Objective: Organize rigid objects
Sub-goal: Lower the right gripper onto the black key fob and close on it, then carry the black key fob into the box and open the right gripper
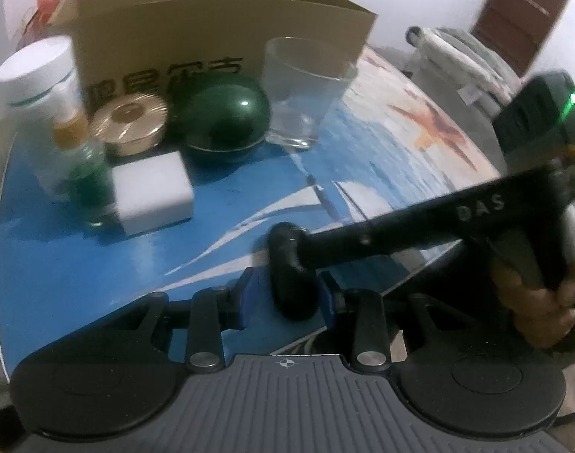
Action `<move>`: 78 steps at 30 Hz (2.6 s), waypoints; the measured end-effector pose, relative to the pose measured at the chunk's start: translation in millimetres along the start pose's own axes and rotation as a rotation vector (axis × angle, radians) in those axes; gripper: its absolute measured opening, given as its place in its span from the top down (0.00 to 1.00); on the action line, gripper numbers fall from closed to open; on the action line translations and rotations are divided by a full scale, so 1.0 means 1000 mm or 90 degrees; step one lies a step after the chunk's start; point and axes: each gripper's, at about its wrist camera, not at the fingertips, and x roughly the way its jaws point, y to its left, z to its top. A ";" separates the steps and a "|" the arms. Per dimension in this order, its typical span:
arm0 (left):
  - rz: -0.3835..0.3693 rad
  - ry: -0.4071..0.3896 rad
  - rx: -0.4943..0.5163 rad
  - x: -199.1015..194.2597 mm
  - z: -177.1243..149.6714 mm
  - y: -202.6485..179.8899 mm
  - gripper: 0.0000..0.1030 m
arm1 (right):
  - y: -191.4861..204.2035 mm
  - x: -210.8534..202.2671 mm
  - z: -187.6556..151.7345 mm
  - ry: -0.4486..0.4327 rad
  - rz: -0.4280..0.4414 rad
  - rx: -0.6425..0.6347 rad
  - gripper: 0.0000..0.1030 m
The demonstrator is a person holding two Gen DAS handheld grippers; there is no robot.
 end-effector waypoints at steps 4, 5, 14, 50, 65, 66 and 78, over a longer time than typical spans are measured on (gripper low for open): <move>0.013 -0.005 0.031 0.002 -0.001 -0.007 0.66 | 0.003 0.004 0.002 -0.007 -0.008 -0.021 0.68; 0.015 -0.007 0.034 0.002 -0.002 -0.008 0.66 | 0.003 0.005 0.002 -0.010 -0.008 -0.020 0.68; 0.012 -0.015 0.027 0.000 -0.002 -0.002 0.65 | -0.010 0.001 0.007 -0.032 0.065 0.027 0.67; 0.174 -0.213 0.135 -0.086 0.109 -0.024 0.68 | 0.102 -0.047 0.112 -0.145 0.105 -0.209 0.74; 0.155 0.102 -0.019 0.041 0.232 0.091 0.68 | 0.040 0.071 0.256 0.066 0.011 0.001 0.77; 0.160 0.117 -0.028 0.046 0.233 0.097 0.68 | 0.035 0.080 0.262 0.079 0.003 0.011 0.77; 0.219 0.106 -0.025 0.046 0.237 0.102 0.65 | 0.034 0.100 0.282 0.073 -0.040 0.024 0.77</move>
